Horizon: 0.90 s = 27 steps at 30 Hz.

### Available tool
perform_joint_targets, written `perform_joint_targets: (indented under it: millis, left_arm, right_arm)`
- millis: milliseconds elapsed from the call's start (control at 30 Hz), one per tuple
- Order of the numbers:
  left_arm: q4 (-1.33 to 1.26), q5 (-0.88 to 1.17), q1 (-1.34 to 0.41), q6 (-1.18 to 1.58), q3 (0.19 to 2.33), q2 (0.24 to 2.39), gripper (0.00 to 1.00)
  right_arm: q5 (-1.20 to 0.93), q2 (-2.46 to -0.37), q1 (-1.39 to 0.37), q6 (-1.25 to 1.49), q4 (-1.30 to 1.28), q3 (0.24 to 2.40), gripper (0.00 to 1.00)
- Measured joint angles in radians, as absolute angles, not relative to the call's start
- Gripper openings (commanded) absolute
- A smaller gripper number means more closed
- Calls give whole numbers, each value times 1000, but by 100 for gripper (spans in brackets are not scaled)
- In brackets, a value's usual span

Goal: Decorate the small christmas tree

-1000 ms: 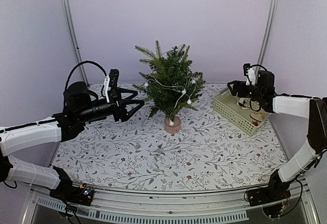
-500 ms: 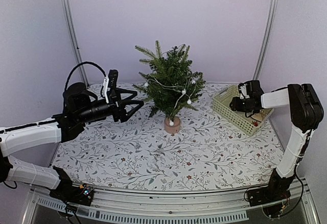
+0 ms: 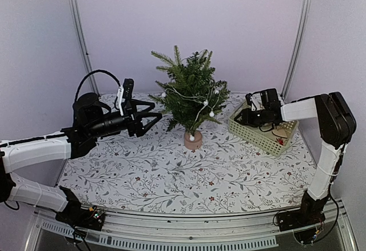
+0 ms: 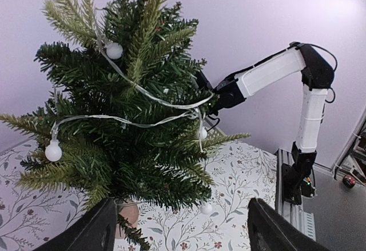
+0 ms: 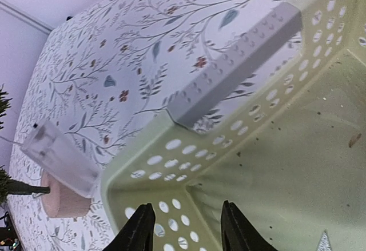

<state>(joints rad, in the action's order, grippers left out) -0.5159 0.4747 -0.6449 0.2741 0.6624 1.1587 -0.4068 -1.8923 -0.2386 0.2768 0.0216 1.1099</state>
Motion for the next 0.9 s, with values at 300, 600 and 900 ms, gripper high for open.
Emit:
perform_joint_targets:
  millis: [300,600,900]
  left_arm:
    - [-518,486,-643,281,663,1165,80]
    - [-517,486,-640,281,663,1165,80]
    - [-515,486,-639,282,663,1165,80]
  right_arm:
    - [-389,-1867,-298,319,46,1119,43]
    - [-27,-1784,-249,156,-59,1215,42]
    - [143,-1963,-239,61,-120,1299,41]
